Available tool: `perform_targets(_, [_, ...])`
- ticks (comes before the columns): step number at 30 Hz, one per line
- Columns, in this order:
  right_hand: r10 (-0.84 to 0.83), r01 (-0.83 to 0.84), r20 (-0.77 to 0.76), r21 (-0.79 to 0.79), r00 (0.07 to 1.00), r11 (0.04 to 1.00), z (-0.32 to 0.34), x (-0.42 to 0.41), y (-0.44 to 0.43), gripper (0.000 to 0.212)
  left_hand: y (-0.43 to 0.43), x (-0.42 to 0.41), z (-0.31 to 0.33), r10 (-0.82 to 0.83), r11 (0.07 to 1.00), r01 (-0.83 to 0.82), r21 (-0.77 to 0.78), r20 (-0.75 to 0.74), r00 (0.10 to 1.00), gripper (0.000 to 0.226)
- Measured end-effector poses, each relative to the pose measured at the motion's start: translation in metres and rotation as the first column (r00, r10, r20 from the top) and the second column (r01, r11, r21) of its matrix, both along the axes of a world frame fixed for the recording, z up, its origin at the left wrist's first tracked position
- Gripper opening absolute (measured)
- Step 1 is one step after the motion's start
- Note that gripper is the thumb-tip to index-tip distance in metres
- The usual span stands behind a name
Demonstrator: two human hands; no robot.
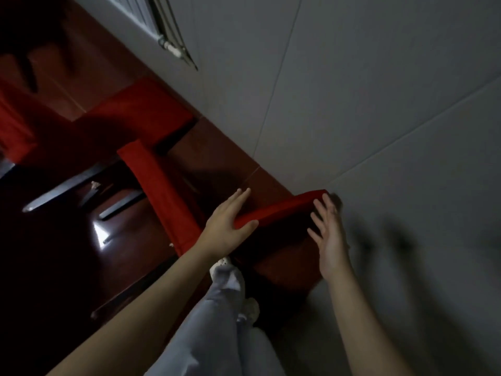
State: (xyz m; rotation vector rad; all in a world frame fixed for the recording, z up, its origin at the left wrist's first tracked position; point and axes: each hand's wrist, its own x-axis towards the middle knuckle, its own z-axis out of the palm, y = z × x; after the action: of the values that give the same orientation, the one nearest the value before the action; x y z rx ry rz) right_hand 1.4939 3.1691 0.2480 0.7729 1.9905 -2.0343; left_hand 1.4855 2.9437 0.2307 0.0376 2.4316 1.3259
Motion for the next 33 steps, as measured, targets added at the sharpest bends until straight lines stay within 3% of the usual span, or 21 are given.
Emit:
perform_targets(5, [-0.044,0.054,0.089,-0.111,0.995,0.992,-0.058,-0.049,0.019,0.052,0.007,-0.044,-0.052,0.048,0.996,-0.044,-0.073,0.047,0.998,0.074])
perform_targets(8, [0.011,-0.007,0.124,-0.033,0.992,0.999,-0.096,-0.073,0.03,0.049,0.018,-0.061,-0.087,0.068,0.992,-0.06,-0.109,0.064,0.996,0.075])
perform_targets(11, [0.135,-0.149,0.12,0.125,0.984,0.981,-0.148,-0.093,0.043,0.048,0.038,-0.068,-0.136,0.039,0.984,-0.028,-0.176,0.056,0.998,0.079])
perform_targets(15, [0.404,-0.445,0.202,0.243,0.892,0.862,-0.217,-0.109,0.069,0.077,0.08,-0.069,-0.209,-0.008,0.953,0.07,-0.295,0.208,0.978,0.088])
perform_targets(17, [0.541,-0.6,0.262,0.381,0.799,0.703,-0.241,-0.118,0.083,0.087,0.1,-0.071,-0.238,0.006,0.938,0.099,-0.331,0.302,0.953,0.094])
perform_targets(20, [0.714,-0.725,0.407,0.657,0.57,0.204,-0.272,-0.135,0.104,0.1,0.13,-0.074,-0.274,-0.005,0.903,0.16,-0.398,0.364,0.931,0.103])
perform_targets(22, [0.719,-0.733,0.542,0.677,0.434,-0.068,-0.286,-0.139,0.114,0.107,0.142,-0.076,-0.29,-0.047,0.868,0.219,-0.445,0.367,0.929,0.106])
perform_targets(24, [0.685,-0.723,0.646,0.643,0.337,-0.252,-0.3,-0.145,0.123,0.11,0.15,-0.08,-0.302,-0.082,0.829,0.272,-0.488,0.376,0.923,0.107])
perform_targets(26, [0.655,-0.707,0.693,0.624,0.303,-0.333,-0.309,-0.153,0.127,0.109,0.153,-0.086,-0.308,-0.105,0.796,0.312,-0.519,0.388,0.916,0.107])
perform_targets(33, [0.663,-0.69,0.715,0.596,0.223,-0.41,-0.348,-0.19,0.13,0.1,0.152,-0.108,-0.336,-0.12,0.779,0.317,-0.541,0.368,0.922,0.103])
